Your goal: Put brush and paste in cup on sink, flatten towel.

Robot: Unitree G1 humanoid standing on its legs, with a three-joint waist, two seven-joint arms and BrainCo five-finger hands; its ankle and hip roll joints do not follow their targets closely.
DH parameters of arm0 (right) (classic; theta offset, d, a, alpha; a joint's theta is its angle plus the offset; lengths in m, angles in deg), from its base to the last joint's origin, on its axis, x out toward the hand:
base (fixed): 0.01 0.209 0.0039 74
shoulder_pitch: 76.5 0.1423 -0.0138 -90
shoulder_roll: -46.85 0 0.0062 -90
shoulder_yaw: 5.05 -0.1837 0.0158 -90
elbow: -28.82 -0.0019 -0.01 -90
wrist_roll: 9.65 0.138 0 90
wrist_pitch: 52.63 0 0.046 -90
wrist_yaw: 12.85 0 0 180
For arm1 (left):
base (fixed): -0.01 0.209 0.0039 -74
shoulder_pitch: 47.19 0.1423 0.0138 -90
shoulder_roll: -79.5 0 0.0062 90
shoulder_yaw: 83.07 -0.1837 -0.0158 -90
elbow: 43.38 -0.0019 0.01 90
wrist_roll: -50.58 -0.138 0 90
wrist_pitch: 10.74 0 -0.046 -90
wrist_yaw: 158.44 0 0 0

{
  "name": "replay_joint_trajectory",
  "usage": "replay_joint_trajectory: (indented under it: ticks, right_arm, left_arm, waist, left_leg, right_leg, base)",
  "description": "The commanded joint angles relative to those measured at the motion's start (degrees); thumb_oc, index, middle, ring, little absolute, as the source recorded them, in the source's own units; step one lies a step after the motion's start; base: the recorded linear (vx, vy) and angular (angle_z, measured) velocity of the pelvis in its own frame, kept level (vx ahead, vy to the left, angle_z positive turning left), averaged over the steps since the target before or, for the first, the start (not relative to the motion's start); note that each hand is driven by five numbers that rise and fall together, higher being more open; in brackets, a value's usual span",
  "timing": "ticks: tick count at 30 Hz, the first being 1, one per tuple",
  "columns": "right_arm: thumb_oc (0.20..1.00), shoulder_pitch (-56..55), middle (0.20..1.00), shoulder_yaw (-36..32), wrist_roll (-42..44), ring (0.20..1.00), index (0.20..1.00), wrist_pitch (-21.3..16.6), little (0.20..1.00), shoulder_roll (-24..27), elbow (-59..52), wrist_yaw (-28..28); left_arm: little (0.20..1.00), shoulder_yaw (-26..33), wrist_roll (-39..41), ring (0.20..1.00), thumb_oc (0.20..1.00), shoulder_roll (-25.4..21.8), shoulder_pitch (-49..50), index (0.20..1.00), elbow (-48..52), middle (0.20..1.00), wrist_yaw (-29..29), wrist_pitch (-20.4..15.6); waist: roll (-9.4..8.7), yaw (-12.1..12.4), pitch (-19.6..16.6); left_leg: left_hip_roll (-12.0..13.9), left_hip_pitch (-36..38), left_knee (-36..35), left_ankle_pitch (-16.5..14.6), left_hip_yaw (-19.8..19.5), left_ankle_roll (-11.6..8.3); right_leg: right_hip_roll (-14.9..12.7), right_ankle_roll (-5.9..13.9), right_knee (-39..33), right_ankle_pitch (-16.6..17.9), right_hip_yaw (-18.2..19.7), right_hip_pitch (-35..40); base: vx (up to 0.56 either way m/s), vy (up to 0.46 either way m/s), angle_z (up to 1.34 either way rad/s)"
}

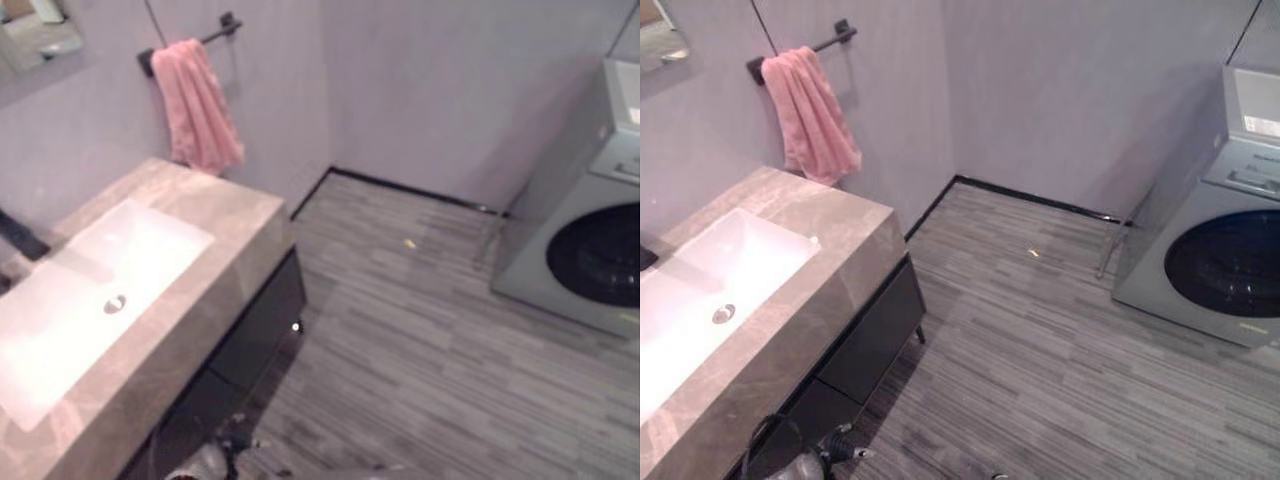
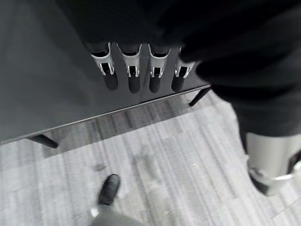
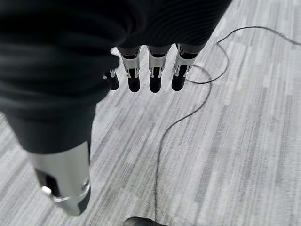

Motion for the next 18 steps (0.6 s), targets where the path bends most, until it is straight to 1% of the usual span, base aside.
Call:
replay_joint_trajectory:
  ticks: [1,2,3,4,5,7,8,9,10,11,12,13,14,15,16,17,18]
  right_arm:
    - [1.000,3.50,1.000,3.09,-1.93,1.000,1.000,-1.26,1.000,1.35,2.95,0.42]
    - [1.000,4.07,1.000,3.41,-2.15,1.000,1.000,-1.36,1.000,1.73,2.66,0.63]
    - [1.000,4.91,1.000,3.47,-2.09,1.000,1.000,-1.79,1.000,2.31,1.79,1.03]
    - [1.000,4.91,1.000,3.47,-2.09,1.000,1.000,-1.79,1.000,2.31,1.79,1.03]
    - [1.000,4.97,1.000,3.29,-1.95,1.000,1.000,-1.98,1.000,2.64,1.37,1.12]
    - [1.000,5.20,1.000,3.49,-2.41,1.000,1.000,-2.21,1.000,3.10,0.73,1.21]
    - [1.000,5.20,1.000,3.49,-2.41,1.000,1.000,-2.21,1.000,3.11,0.73,1.21]
    - [1.000,5.49,1.000,3.83,-2.81,1.000,1.000,-2.27,1.000,3.28,0.44,1.42]
    - [1.000,5.74,1.000,4.10,-3.42,1.000,1.000,-2.18,1.000,3.25,0.84,1.26]
    - [1.000,5.71,1.000,4.11,-3.42,1.000,1.000,-2.18,1.000,3.25,0.84,1.26]
    - [1.000,5.70,1.000,4.28,-3.69,1.000,1.000,-2.11,1.000,2.66,0.86,1.22]
    - [1.000,4.98,1.000,4.22,-3.41,1.000,1.000,-2.02,1.000,1.33,1.22,0.90]
    - [1.000,4.98,1.000,4.22,-3.41,1.000,1.000,-2.01,1.000,1.33,1.22,0.90]
    - [1.000,4.59,1.000,3.76,-3.02,1.000,1.000,-1.74,1.000,0.70,2.01,0.45]
    - [1.000,4.10,1.000,3.17,-2.72,1.000,1.000,-1.36,1.000,-0.18,3.05,-0.17]
    - [1.000,4.10,1.000,3.16,-2.72,1.000,1.000,-1.36,1.000,-0.18,3.05,-0.17]
    - [1.000,3.77,1.000,2.71,-2.91,1.000,1.000,-0.96,1.000,-0.47,4.02,-0.44]
  left_arm:
    - [1.000,0.32,0.64,1.000,1.000,0.43,-0.97,1.000,-1.34,1.000,0.30,-1.12]
    - [1.000,0.23,0.78,1.000,1.000,0.37,-0.68,1.000,-1.46,1.000,0.44,-1.26]
    - [1.000,0.35,1.17,1.000,1.000,0.58,-0.43,1.000,-2.03,1.000,0.59,-1.35]
    - [1.000,0.35,1.17,1.000,1.000,0.58,-0.43,1.000,-2.04,1.000,0.59,-1.35]
    - [1.000,0.31,1.33,1.000,1.000,0.68,-0.18,1.000,-2.30,1.000,0.48,-1.44]
    - [1.000,0.28,1.18,1.000,1.000,0.87,0.13,1.000,-2.87,1.000,0.30,-1.47]
    - [1.000,0.28,1.17,1.000,1.000,0.88,0.13,1.000,-2.88,1.000,0.31,-1.47]
    - [1.000,0.15,0.86,1.000,1.000,1.09,0.40,1.000,-3.11,1.000,0.19,-1.53]
    - [1.000,0.58,1.16,1.000,1.000,1.22,1.09,1.000,-3.14,1.000,-0.06,-1.51]
    - [1.000,0.57,1.16,1.000,1.000,1.22,1.13,1.000,-3.14,1.000,-0.06,-1.51]
    - [1.000,1.78,2.14,1.000,1.000,1.17,1.72,1.000,-3.38,1.000,0.18,-1.51]
    - [1.000,2.57,3.14,1.000,1.000,1.31,2.26,1.000,-4.04,1.000,-0.09,-1.51]
    - [1.000,2.57,3.14,1.000,1.000,1.30,2.26,1.000,-4.04,1.000,-0.09,-1.51]
    - [1.000,3.19,3.52,1.000,1.000,1.55,2.53,1.000,-4.54,1.000,-0.08,-1.44]
    - [1.000,3.86,4.12,1.000,1.000,1.78,2.83,1.000,-5.15,1.000,-0.30,-1.27]
    - [1.000,3.86,4.12,1.000,1.000,1.78,2.83,1.000,-5.15,1.000,-0.30,-1.27]
    - [1.000,4.01,4.45,1.000,1.000,2.13,2.88,1.000,-5.49,1.000,-0.46,-1.21]
  waist:
    - [-0.67,1.08,1.43]
    - [-0.95,1.61,1.57]
    - [-1.37,2.35,1.87]
    - [-1.37,2.34,1.87]
    - [-1.42,2.43,2.09]
    - [-1.18,2.52,2.45]
    - [-1.19,2.55,2.47]
    - [-0.55,2.72,2.86]
    - [0.06,3.28,2.40]
    - [-0.01,3.43,2.56]
    - [0.11,3.60,1.84]
    - [0.42,3.60,0.73]
    - [0.41,3.61,0.75]
    - [0.54,3.64,0.16]
    - [0.76,3.79,-0.50]
    - [0.75,3.83,-0.48]
    - [0.96,3.89,-0.73]
  left_leg:
    - [-7.25,-0.56,-4.32,-6.26,-4.40,5.64]
    - [-7.53,-1.03,-3.47,-6.13,-5.88,5.71]
    - [-8.18,-2.87,-3.96,-4.46,-9.61,5.50]
    - [-8.19,-2.87,-3.97,-4.45,-9.62,5.50]
    - [-8.43,-3.75,-4.71,-3.55,-10.73,5.43]
    - [-8.77,-4.95,-6.80,-1.66,-11.38,5.26]
    - [-8.78,-4.88,-6.90,-1.61,-11.35,5.26]
    - [-9.25,-5.64,-9.25,-0.20,-11.35,5.24]
    - [-9.90,-5.58,-9.78,-0.06,-12.42,5.59]
    - [-9.93,-5.25,-9.76,-0.31,-12.26,5.62]
    - [-10.45,-4.94,-9.45,-0.70,-13.16,6.11]
    - [-10.69,-3.78,-9.81,-1.04,-12.77,6.70]
    - [-10.70,-3.75,-9.81,-1.05,-12.75,6.70]
    - [-10.95,-3.14,-9.70,-1.63,-12.47,7.16]
    - [-11.56,-2.19,-8.82,-3.18,-11.57,8.20]
    - [-11.56,-2.19,-8.77,-3.22,-11.53,8.20]
    - [-12.04,-1.90,-7.67,-4.42,-10.82,8.74]
  right_leg:
    - [3.73,3.09,-6.10,4.17,4.70,1.99]
    - [4.01,2.94,-6.05,4.14,5.61,2.06]
    - [4.23,2.74,-6.16,4.15,6.61,2.31]
    - [4.23,2.74,-6.16,4.14,6.59,2.31]
    - [4.34,2.73,-6.20,4.25,6.80,2.56]
    - [4.65,2.79,-6.63,4.41,7.18,3.18]
    - [4.64,2.79,-6.66,4.42,7.21,3.21]
    - [4.99,2.97,-7.04,4.31,7.90,3.88]
    - [5.40,3.37,-6.59,3.39,9.47,4.32]
    - [5.35,3.39,-6.60,3.23,9.64,4.62]
    - [5.12,3.89,-6.07,2.74,10.27,4.80]
    - [4.20,4.03,-5.51,2.11,10.42,5.39]
    - [4.20,4.03,-5.51,2.10,10.44,5.42]
    - [3.61,4.41,-5.14,1.61,10.56,5.76]
    - [2.36,5.15,-3.89,1.27,10.92,6.19]
    - [2.36,5.16,-3.87,1.26,10.95,6.19]
    - [1.46,5.74,-3.18,0.97,10.93,6.59]
  base:
    - [0.07,-0.124,-0.90]
    - [0.11,-0.161,-0.74]
    - [0.07,-0.066,-0.65]
    - [0.06,-0.042,-0.56]
    - [0.05,0.004,-0.37]
    - [0.07,0.026,-0.14]
    - [0.09,0.107,-0.13]
    - [0.17,0.224,-0.18]
    - [0.18,0.223,-0.33]
    - [0.21,0.231,-0.39]
    - [0.25,0.234,-0.92]
    - [0.24,0.234,-0.86]
    - [0.24,0.239,-0.70]
    - [0.25,0.282,-0.10]
    - [0.25,0.282,-0.03]
    - [0.25,0.316,-0.13]
    - [0.15,0.205,-0.17]
